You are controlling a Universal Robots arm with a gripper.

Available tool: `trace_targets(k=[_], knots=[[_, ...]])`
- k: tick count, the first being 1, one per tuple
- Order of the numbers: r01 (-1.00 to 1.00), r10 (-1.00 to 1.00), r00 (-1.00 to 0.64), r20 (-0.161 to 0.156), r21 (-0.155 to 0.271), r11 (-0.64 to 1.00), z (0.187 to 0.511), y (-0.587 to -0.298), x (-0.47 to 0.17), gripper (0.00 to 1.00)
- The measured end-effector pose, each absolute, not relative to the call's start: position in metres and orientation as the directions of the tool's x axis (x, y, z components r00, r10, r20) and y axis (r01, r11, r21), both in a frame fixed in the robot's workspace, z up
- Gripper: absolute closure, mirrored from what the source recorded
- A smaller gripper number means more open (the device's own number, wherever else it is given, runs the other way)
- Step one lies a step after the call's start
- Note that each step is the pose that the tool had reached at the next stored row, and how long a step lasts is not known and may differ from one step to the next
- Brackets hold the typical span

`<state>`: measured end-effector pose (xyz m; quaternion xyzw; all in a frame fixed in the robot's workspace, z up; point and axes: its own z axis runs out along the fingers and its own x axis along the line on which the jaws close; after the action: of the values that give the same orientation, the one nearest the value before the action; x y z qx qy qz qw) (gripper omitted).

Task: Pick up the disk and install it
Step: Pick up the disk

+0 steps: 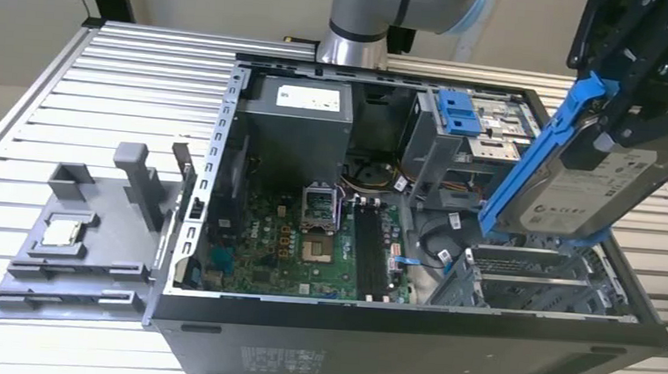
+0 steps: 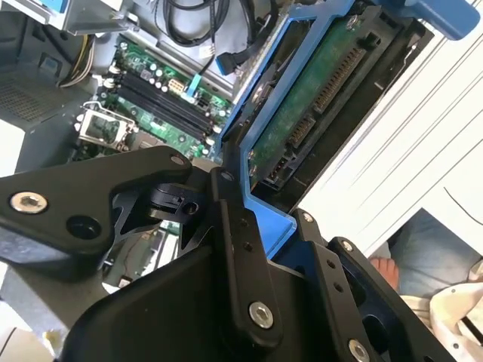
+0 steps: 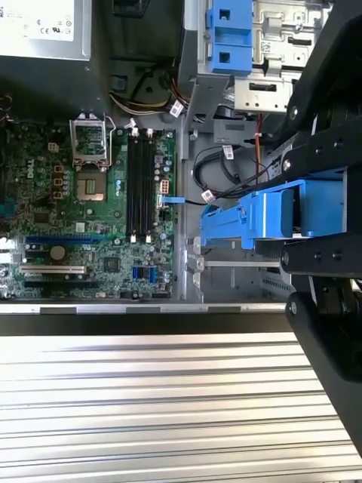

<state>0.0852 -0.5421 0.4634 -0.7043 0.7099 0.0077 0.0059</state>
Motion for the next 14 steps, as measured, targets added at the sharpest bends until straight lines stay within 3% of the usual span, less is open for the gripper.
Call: trace_targets(k=[14], knots=[[-1.000,-0.999,-0.031,-0.019,0.003,0.031,0.449,-0.556,0.086,1.00]])
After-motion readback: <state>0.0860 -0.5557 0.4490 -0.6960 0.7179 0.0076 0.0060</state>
